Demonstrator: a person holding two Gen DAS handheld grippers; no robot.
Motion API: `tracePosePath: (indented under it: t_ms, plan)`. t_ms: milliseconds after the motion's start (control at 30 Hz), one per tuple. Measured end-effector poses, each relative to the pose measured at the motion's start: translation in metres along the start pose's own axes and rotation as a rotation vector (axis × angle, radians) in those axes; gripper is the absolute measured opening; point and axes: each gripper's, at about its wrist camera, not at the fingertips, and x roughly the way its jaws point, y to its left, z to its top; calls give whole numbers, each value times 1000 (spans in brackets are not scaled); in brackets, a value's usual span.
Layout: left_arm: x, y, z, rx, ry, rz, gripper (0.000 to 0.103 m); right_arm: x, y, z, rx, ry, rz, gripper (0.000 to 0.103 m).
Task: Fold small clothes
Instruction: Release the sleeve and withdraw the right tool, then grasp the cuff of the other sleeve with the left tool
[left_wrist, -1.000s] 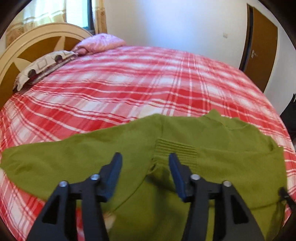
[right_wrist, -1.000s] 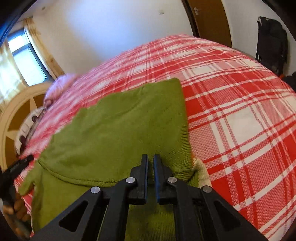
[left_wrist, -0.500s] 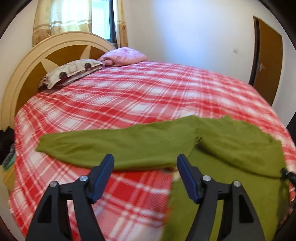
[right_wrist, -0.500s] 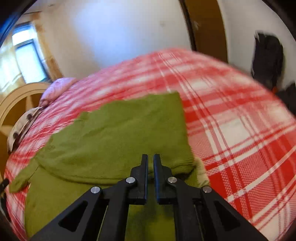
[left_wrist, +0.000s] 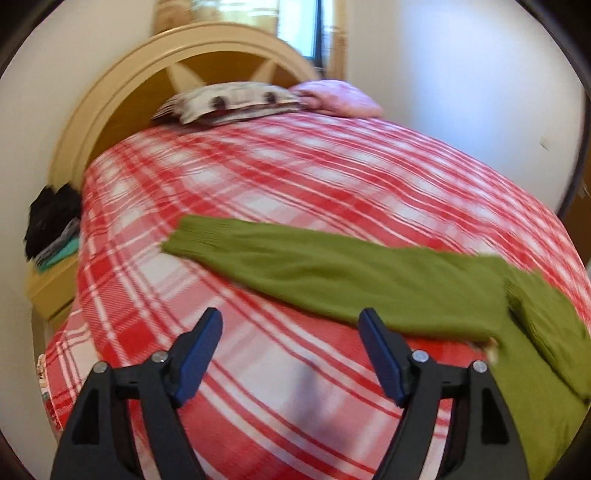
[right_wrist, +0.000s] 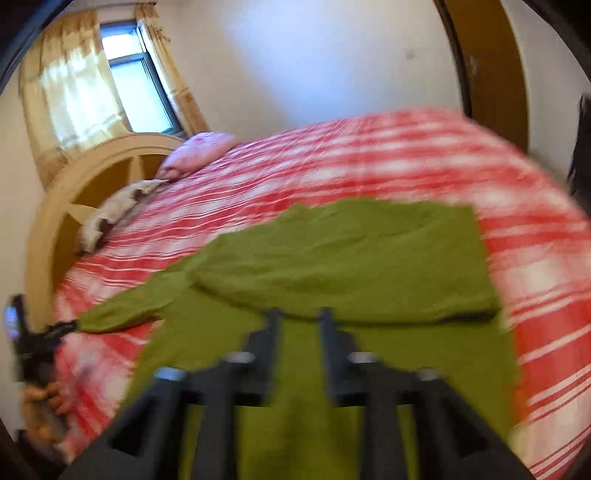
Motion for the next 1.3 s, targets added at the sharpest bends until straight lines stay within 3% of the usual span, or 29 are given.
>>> tracePosePath:
  t_ms: [67, 167, 367, 467, 533, 633, 667, 700, 767, 900, 1100, 1233, 1300]
  plan:
    - [10, 20, 9, -66, 9, 19, 82, 0, 6, -5, 20, -4, 65, 74]
    - [30, 47, 24, -156, 38, 45, 82, 0, 15, -9, 15, 6, 66, 74]
    - [70, 76, 39, -236, 88, 109, 82, -19, 35, -11, -35, -35, -12, 74]
    - [91, 90, 38, -363, 155, 58, 82, -35, 59, -10, -134, -88, -75, 74]
    - [94, 90, 39, -391, 138, 69, 82, -47, 76, -10, -200, -129, -108, 74]
    - [99, 81, 42, -427, 124, 12, 79, -55, 95, -13, -265, -154, -151, 74]
    - [101, 79, 44, -441, 114, -30, 66, -56, 99, -15, -275, -156, -152, 74]
    - [103, 77, 45, -451, 115, -63, 43, -57, 101, -16, -276, -151, -132, 74]
    - [110, 76, 45, -476, 144, -101, 13, -56, 101, -17, -261, -135, -98, 74]
    - [106, 71, 44, -445, 115, -97, 10, -52, 91, -18, -217, -117, -81, 74]
    - [87, 55, 55, -380, 73, -44, 8, -45, 46, -18, -29, -70, -87, 74]
    - [47, 5, 71, -223, -24, -68, 8, -46, 19, -21, 55, -67, -105, 74]
    - [19, -38, 74, -119, -82, -105, 8, -46, 6, -21, 95, -61, -105, 74]
